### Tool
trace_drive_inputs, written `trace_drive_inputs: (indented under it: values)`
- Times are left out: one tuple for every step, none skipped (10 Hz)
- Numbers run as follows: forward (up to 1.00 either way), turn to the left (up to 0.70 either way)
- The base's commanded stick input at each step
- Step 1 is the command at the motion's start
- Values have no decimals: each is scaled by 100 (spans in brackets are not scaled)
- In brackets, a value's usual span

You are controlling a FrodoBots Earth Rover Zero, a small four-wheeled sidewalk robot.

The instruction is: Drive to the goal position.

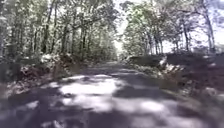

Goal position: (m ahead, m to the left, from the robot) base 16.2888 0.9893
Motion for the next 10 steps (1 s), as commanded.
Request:
trace_drive_inputs:
  values:
    - [45,-27]
    - [45,-27]
    - [45,-27]
    - [45,-4]
    - [45,0]
    - [45,0]
    - [45,0]
    - [45,0]
    - [45,0]
    - [45,0]
